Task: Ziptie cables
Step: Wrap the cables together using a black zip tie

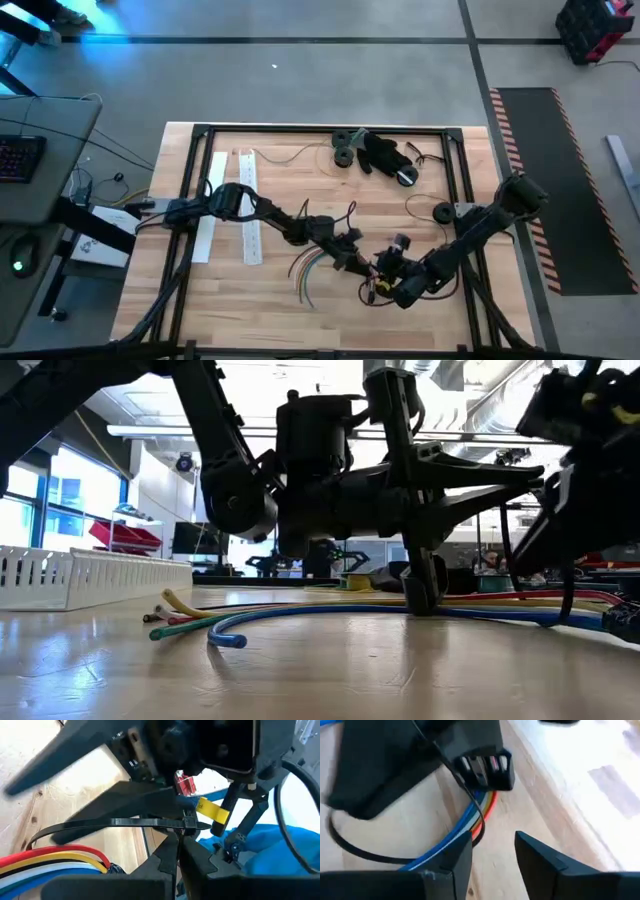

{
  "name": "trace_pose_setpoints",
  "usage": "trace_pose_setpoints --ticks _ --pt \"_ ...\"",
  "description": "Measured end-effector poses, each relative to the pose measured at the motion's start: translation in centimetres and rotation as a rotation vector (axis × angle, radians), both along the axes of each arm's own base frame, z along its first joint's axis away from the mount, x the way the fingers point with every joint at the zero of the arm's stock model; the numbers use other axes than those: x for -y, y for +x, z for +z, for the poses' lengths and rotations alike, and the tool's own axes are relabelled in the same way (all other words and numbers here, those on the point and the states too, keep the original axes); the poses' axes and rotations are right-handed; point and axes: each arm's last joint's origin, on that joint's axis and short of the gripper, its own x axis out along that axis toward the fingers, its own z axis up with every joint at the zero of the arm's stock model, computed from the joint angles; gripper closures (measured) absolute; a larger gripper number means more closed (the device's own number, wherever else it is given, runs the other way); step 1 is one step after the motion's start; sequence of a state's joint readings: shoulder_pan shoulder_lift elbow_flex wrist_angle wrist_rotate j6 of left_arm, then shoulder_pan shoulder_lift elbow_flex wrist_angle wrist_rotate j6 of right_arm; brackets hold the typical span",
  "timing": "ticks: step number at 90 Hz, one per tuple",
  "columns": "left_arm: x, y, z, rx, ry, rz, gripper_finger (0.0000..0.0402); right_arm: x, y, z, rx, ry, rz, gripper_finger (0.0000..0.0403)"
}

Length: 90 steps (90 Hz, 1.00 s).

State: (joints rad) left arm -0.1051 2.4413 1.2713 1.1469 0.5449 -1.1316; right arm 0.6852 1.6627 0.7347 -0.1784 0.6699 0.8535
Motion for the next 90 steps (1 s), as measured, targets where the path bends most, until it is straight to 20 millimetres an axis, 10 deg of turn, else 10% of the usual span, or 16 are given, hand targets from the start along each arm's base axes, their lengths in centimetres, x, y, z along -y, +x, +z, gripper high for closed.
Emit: trace_pose_setpoints --ticks 27,90 --pt "0.0 0.0 0.0 0.004 -0.001 -0.001 0.0402 0.2 0.5 -0.1 0.029 0.007 0.045 0.0397" --pt "0.0 0.0 -0.3 -0.014 0.033 -0.012 0.0402 -0.2 0.2 2.4 0.008 -0.105 0.139 0.0403"
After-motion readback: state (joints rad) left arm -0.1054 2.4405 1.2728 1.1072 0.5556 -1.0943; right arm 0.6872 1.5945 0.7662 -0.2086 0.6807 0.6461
